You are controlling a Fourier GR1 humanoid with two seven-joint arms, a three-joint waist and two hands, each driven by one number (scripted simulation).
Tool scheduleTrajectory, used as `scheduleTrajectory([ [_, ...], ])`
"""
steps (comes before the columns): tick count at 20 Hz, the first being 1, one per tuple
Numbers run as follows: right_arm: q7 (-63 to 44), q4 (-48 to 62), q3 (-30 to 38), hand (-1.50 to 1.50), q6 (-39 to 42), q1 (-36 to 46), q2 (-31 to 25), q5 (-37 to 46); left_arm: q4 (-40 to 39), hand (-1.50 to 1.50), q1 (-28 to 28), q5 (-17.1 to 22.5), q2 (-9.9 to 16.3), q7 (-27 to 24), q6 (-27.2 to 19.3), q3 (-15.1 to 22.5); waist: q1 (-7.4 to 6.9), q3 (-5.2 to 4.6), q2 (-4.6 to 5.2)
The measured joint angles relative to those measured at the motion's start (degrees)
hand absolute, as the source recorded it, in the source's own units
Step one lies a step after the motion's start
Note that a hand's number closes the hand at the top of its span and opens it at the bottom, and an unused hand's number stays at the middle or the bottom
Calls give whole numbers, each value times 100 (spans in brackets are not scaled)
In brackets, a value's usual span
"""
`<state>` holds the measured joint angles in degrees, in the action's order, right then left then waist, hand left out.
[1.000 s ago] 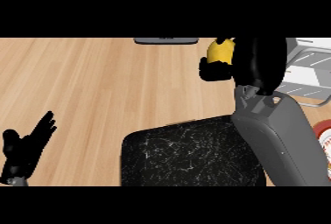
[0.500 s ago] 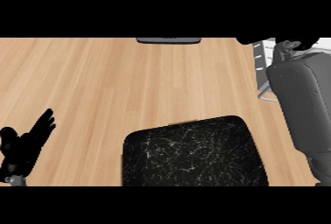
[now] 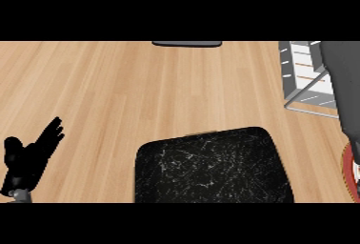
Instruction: Pick the lemon from the tray and place it in the tiered basket
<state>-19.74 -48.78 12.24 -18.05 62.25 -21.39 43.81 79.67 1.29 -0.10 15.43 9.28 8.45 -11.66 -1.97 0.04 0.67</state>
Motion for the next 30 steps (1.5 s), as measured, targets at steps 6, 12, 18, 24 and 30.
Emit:
scheduleTrajectory([
  [6,733,1196,-152,150,-113,317,-569,433,-72,0,-116,-51,-57,-4,-60,21,-22,-17,28],
  [12,1021,1878,-915,150,138,606,-1355,1547,-30,0,-150,-59,-12,32,-28,20,-89,-11,43],
  [18,1586,2654,-1194,150,289,1103,-1732,2047,-119,0,-136,-54,-49,-86,28,37,-140,-4,58],
  [24,2011,3240,-1344,150,343,1399,-1888,2371,-129,0,-164,-51,-29,-91,44,7,-130,-2,54],
  [30,1833,3860,-1300,150,762,1534,-1856,2450,-171,0,-241,-162,-88,-106,-44,69,-159,-2,77],
])
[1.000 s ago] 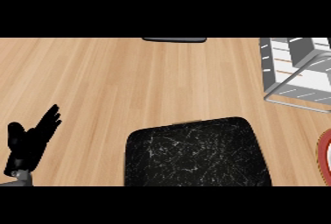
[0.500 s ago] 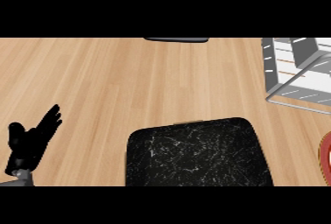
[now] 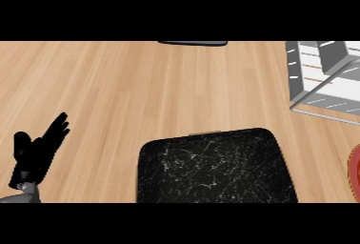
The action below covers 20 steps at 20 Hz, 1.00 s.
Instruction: Pick the lemon from the tray and place it in the tiered basket
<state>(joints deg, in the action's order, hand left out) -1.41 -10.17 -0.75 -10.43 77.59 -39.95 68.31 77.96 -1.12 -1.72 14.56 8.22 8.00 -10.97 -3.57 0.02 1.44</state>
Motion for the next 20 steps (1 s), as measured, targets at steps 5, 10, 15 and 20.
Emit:
scheduleTrajectory([
  [5,-525,498,54,-150,744,33,-69,-5,126,0,12,19,-5,88,28,25,-29,2,3],
  [10,-891,619,307,-150,878,-11,-189,-233,-35,0,-19,30,0,-6,45,-21,-14,7,15],
  [15,-750,414,676,-150,535,-56,-296,-594,-72,0,-64,54,81,13,65,-101,9,11,2],
  [20,-776,175,1179,-150,190,118,-578,-1065,-11,0,8,31,10,19,29,-64,51,10,-29],
])
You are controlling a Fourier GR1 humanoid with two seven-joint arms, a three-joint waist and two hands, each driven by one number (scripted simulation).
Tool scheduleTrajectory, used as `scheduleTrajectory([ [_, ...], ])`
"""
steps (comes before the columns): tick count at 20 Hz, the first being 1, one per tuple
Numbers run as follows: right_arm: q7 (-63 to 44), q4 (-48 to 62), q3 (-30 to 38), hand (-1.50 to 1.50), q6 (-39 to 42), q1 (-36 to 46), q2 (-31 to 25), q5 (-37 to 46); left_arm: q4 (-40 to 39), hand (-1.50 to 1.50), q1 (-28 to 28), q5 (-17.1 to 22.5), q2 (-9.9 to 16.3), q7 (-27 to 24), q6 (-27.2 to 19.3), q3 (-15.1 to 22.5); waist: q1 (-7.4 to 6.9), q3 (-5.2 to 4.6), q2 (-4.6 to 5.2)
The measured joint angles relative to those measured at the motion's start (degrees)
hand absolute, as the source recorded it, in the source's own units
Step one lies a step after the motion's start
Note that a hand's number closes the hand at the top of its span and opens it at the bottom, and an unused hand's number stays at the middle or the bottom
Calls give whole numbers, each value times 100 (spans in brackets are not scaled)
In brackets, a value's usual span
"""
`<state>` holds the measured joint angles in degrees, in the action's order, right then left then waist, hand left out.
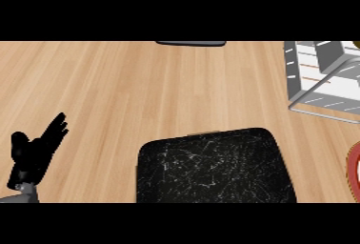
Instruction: Pick the lemon from the tray and place it in the tiered basket
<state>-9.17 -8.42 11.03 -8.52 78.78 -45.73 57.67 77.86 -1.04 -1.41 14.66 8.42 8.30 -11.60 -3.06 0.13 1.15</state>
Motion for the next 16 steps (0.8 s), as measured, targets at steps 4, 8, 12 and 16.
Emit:
scheduleTrajectory([
  [4,-307,-25,445,-150,-39,129,-276,-408,-54,0,-1,-10,-39,-18,-28,0,61,-4,-19],
  [8,-303,30,1023,-150,228,76,-763,-977,-86,0,124,38,31,-65,5,-111,147,-3,-55],
  [12,102,15,1734,-150,405,-191,-1158,-1714,-30,0,230,103,96,-51,35,-213,266,1,-105],
  [16,685,27,2347,-150,943,-630,-1602,-2386,21,0,287,143,81,8,28,-248,372,0,-138],
])
